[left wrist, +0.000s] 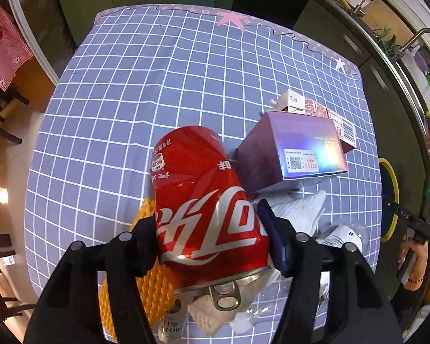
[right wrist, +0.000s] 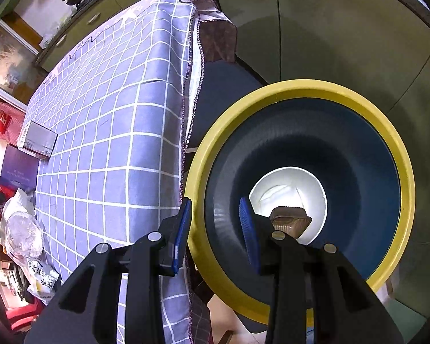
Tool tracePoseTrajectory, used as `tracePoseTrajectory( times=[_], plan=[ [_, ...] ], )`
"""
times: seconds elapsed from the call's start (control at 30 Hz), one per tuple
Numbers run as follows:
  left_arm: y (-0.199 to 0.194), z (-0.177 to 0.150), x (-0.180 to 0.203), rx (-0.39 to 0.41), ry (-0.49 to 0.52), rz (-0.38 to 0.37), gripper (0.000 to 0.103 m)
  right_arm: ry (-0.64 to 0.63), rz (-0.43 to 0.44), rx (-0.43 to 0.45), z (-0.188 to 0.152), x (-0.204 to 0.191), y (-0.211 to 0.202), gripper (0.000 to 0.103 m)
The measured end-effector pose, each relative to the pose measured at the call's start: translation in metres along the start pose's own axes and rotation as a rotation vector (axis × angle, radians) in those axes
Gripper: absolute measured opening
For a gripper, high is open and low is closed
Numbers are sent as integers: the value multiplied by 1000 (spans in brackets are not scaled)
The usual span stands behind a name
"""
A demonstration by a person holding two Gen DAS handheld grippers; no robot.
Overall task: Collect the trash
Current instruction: 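Grasp the red Coca-Cola can with the left gripper, then carry the red can over the bin and open the left gripper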
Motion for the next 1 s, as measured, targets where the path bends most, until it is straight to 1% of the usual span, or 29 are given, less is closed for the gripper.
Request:
tracePoseTrajectory(
  times=[0.3,0.57,0.77,0.93,1.0],
  plan=[
    [-25,4,-5,43,19,-20,59,-6,0,1,0,0,-3,35],
    [-55,7,4,100,56,-50,59,-17,3,9,-1,-4,-10,35],
    [-84,5,26,148,121,-73,59,-11,18,54,-4,-4,-31,35],
    [-104,2,58,177,193,-114,59,-10,22,105,-10,-2,-57,35],
    [-111,-2,80,185,240,-142,59,-7,24,125,-13,0,-67,35]
  ],
)
Point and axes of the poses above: each gripper's, at about its wrist camera, not at the fingertips, and y roughly the way its jaws point, x to its right, z to its top, the point moved 6 cm from there along y, roughly the way its jaws point, and after that the axes turned 6 degrees about -y, right-handed, at the moved point
